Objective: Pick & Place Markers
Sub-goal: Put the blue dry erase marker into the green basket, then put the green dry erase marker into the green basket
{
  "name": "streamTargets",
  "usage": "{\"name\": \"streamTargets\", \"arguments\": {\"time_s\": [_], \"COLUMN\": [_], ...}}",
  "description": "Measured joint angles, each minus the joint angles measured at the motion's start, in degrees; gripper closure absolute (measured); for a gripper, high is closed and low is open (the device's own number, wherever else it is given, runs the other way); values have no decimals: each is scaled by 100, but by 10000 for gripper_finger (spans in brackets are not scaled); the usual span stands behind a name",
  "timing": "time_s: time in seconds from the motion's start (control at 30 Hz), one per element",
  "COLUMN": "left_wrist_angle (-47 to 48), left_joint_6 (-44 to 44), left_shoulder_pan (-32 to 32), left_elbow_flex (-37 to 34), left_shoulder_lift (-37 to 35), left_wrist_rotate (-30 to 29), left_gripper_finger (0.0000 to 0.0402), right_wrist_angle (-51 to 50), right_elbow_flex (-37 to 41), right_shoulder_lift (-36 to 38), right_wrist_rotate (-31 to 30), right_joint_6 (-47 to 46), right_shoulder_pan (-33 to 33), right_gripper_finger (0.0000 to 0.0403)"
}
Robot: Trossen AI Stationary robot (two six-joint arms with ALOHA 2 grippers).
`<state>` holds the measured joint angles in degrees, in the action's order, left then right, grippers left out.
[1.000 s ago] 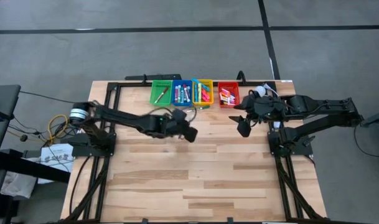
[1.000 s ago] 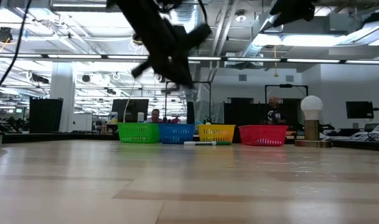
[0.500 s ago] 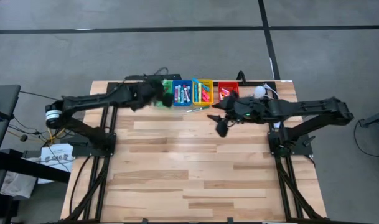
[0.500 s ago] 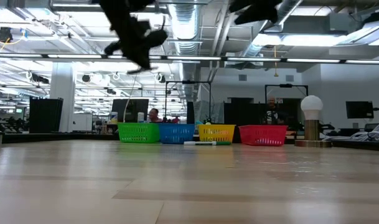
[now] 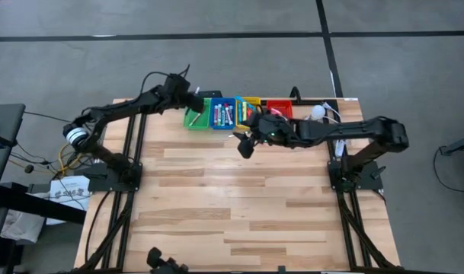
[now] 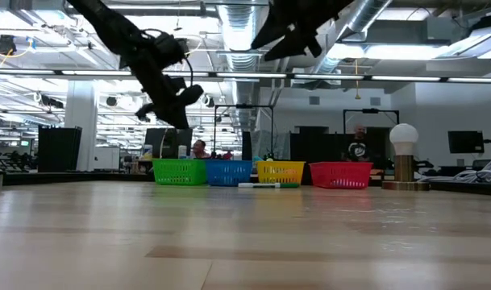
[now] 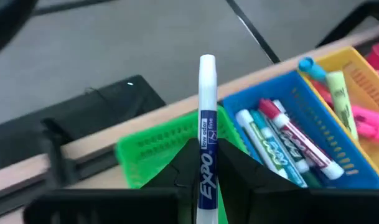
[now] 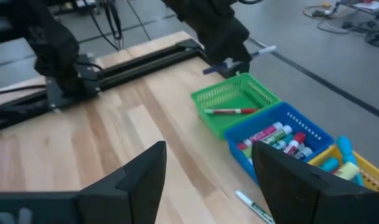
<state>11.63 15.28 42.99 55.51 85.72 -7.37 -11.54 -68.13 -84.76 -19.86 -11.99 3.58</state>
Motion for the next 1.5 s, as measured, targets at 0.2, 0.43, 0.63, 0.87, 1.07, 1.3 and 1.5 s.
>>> {"name": "streamTargets", "arguments": {"time_s": [0.2,0.43,0.63,0.87,1.07,1.3,1.5], "left_wrist_angle": [-260,-272,26,536,640,675,845], "left_joint_6": [-324,-417,-436,-627,-653,-649,-602], "left_shoulder_pan": [51,10,-41,-549,-973,-1166,-1186], "left_elbow_flex": [-2,-2,-2,-2,-2,-2,-2], "left_shoulder_lift": [441,476,84,-1259,-2280,-2815,-2838], "left_wrist_rotate": [165,382,713,877,862,849,870], "left_gripper_finger": [337,268,232,236,242,244,245], "right_wrist_angle": [-165,-589,-717,-695,-707,-617,-741], "right_elbow_flex": [-20,-20,-18,-16,-16,-16,-327], "right_shoulder_lift": [-259,-745,-1237,-1832,-2207,-2250,-2459], "right_wrist_rotate": [52,971,1582,1857,1836,1842,1957], "right_joint_6": [280,857,1725,2700,2754,3002,3198], "right_shoulder_pan": [333,848,1209,1423,1498,1504,1562], "right_gripper_finger": [177,177,177,197,224,240,241]}}
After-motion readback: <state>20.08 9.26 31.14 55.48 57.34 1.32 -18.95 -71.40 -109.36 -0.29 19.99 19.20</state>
